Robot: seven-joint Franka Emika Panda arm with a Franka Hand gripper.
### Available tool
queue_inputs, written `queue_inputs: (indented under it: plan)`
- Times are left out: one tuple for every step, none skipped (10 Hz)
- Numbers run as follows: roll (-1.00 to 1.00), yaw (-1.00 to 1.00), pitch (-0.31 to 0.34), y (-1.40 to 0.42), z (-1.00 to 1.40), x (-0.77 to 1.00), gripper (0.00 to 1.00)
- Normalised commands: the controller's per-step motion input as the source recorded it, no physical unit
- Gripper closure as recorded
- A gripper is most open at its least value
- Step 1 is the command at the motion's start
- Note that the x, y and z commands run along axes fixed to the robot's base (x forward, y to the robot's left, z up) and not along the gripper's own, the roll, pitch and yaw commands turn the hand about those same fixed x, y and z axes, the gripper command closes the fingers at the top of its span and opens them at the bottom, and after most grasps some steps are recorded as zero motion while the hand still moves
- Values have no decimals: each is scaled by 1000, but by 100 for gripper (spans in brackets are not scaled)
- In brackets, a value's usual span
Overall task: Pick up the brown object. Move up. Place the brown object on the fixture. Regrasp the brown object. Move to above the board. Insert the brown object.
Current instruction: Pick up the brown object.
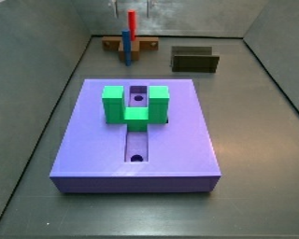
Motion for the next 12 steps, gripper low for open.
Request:
queue_inputs:
  plan:
    - [-71,0,-89,51,-323,120,0]
    - [-17,0,-59,0,-223,0,0]
    - [-6,0,-60,0,-189,-9,0]
    - [0,0,-66,0,-271,-11,0]
    - [0,-14,-99,0,-403,0,0]
    - [0,-11,-111,0,-460,0,0]
    - [0,0,-94,0,-371,0,0]
    - [0,0,-80,0,-326,-6,0]
    - [0,0,-77,0,-243,-109,0]
    - [-13,0,-77,0,-134,-177,0]
    - [-36,0,-100,0,-191,-157,0]
    - [-54,0,-100,0,-226,-120,0]
